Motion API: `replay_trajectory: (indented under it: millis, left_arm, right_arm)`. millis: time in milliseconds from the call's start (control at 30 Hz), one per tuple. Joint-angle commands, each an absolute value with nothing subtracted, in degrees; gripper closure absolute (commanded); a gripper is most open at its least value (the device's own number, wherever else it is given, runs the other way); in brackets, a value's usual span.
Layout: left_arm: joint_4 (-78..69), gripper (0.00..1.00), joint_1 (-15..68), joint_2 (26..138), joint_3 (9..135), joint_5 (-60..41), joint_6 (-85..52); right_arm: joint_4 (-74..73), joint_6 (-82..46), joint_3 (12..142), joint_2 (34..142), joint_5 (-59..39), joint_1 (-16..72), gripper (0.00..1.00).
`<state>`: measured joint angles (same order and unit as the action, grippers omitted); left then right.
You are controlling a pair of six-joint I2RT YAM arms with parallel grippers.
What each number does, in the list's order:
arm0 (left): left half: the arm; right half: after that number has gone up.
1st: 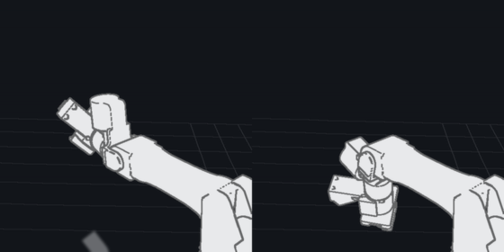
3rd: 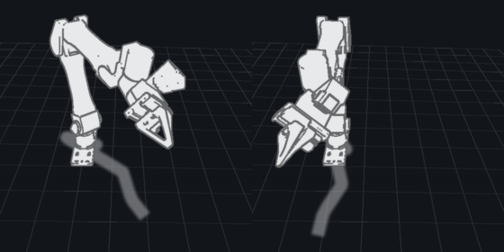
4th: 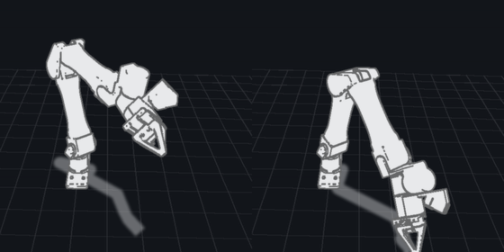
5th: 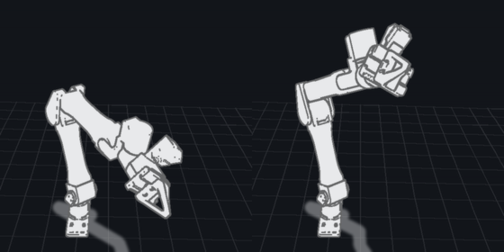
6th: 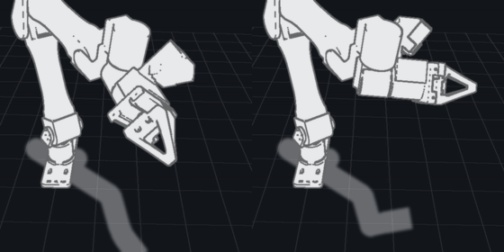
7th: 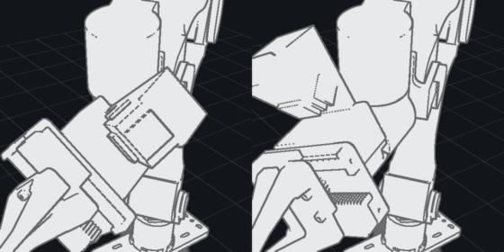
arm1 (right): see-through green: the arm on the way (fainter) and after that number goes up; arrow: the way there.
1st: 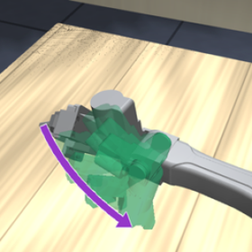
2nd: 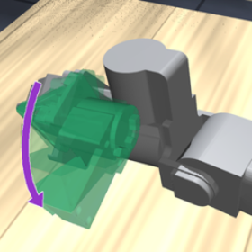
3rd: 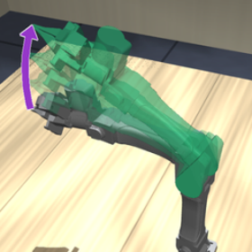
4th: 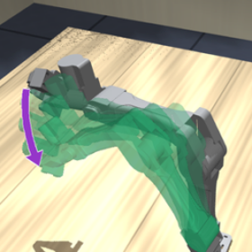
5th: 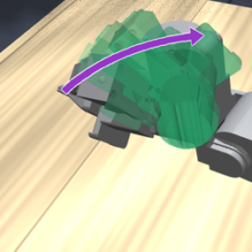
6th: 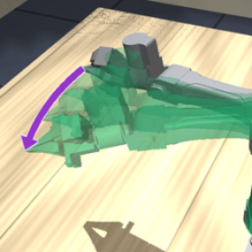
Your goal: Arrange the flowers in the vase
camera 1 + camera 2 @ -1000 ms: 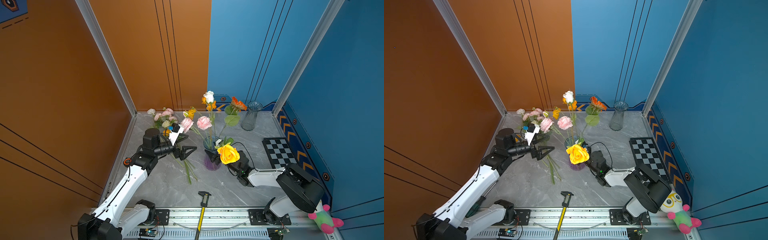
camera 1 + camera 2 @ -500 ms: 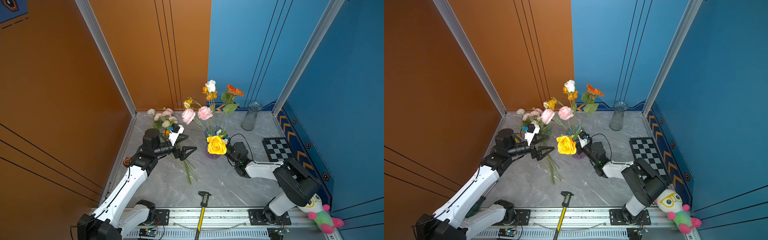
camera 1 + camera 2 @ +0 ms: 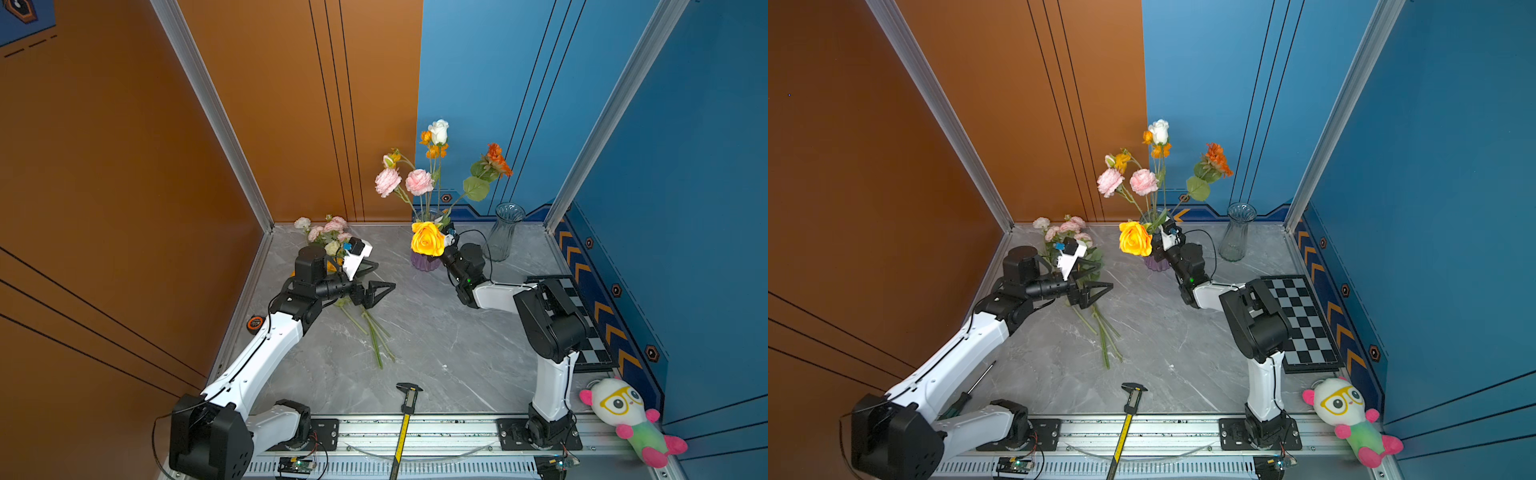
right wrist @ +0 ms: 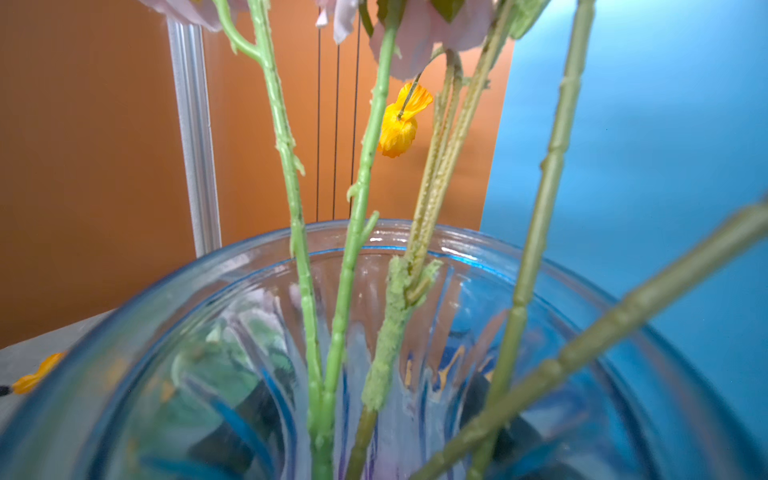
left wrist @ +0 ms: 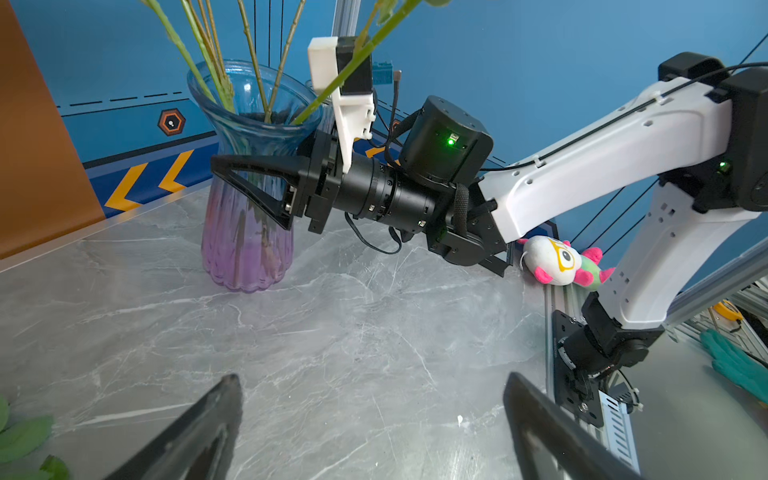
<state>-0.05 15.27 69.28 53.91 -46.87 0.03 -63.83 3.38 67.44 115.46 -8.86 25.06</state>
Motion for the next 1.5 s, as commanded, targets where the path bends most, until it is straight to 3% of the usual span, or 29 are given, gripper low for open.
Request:
replay_trajectory:
  millis: [0,433,833,1200,1267,1367,1467]
  left_arm:
    - [-1.3,0.02,15.2,71.7,57.6,-46.3,2.1]
    - [-2.3,0.02,13.5,73.9,56.5,-47.1,2.3]
    - [-2.3,0.02,12.6,75.2,56.8,-47.7,2.1]
    - [-2.4,0.02,12.3,75.5,57.1,-48.0,1.6]
    - [-2.4,0.02,12.2,75.3,57.1,-48.1,1.4]
    - [-2.3,0.02,12.3,75.0,57.1,-48.3,1.5]
    - [-2.4,0.02,12.4,74.4,57.1,-48.4,1.3]
  right_arm:
    - [-72.9,2.0,76.6,117.8,-10.9,24.3,0.69]
    - [-64.4,1.0,99.1,135.0,-11.7,23.7,0.69]
    - [-59.8,1.1,106.7,140.3,-10.5,21.1,0.69]
    - [-61.0,1.0,103.4,139.5,-10.2,20.9,0.66]
    - [-61.2,1.0,103.3,139.1,-10.3,20.9,0.59]
    - [-61.6,1.1,100.7,138.4,-10.1,21.2,0.42]
    - [-62.2,1.2,99.0,137.5,-9.2,21.6,0.17]
